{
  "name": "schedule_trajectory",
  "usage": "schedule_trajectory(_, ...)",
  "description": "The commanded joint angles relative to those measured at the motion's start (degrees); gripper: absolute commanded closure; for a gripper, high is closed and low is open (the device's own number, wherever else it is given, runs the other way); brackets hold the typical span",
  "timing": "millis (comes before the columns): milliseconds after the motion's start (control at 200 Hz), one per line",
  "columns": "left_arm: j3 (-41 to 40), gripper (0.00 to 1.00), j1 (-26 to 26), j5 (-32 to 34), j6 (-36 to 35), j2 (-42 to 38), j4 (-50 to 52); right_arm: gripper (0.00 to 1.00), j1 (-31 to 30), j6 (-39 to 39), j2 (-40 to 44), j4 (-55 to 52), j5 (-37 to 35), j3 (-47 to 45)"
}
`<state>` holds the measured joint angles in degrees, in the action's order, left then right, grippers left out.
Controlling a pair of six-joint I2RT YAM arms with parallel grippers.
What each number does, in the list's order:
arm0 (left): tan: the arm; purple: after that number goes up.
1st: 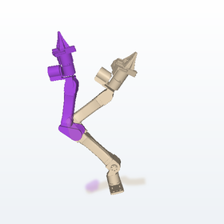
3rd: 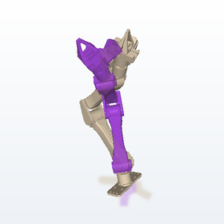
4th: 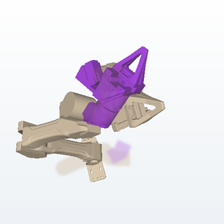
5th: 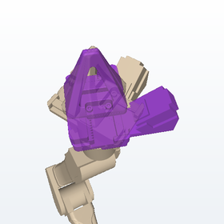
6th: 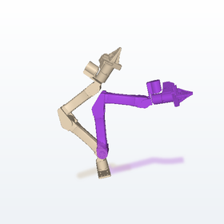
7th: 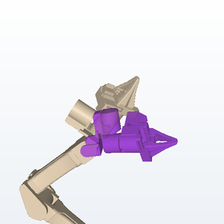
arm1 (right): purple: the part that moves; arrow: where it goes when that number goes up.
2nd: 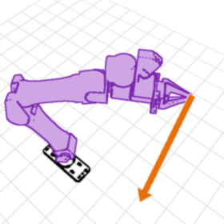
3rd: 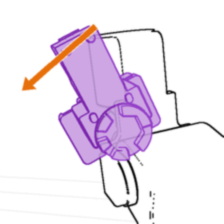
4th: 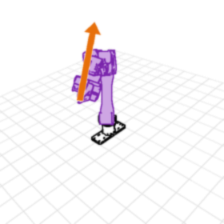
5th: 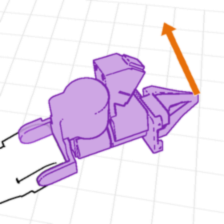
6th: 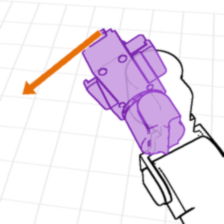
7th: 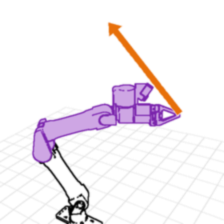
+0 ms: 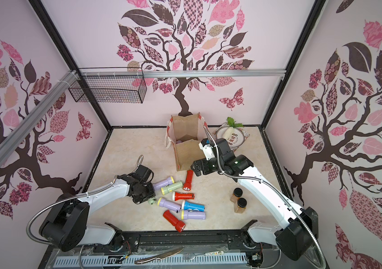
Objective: Put the flashlights into the tote bags
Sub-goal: Pick up the flashlight from the center of the board, then place the flashlight in the canvas bag.
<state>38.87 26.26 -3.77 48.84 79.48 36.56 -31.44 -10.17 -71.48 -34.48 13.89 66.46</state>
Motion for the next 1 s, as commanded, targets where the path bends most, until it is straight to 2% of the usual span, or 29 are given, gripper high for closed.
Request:
schedule_trajectory(0,-0.17,0.9,-0.16,6.06,1.03,-3.28,4.04,0.0,-0.31,1.28,3.29,1.1,-0.29,-0.59)
schedule_trajectory(215,2.55,0.99,-0.16,10.91,0.08,-13.94,9.2,0.0,-0.33,1.03,5.86,2.79,0.93,-3.02)
schedule_trajectory(420,15.32,1.0,-0.16,12.56,-4.82,-15.78,17.34,0.0,-0.31,-0.67,7.59,5.04,2.24,-4.58)
schedule_trajectory(615,30.86,1.0,-0.16,10.43,-9.92,-11.52,20.03,0.0,-0.31,-1.36,6.51,2.56,1.49,-2.53)
schedule_trajectory(790,43.73,1.0,-0.19,5.81,-15.01,-6.35,18.98,0.0,-0.24,-1.77,8.27,1.41,0.04,-2.83)
schedule_trajectory(995,57.88,1.0,0.49,1.48,-17.02,4.94,12.91,0.0,-0.23,-2.27,8.64,-0.71,-0.88,-2.39)
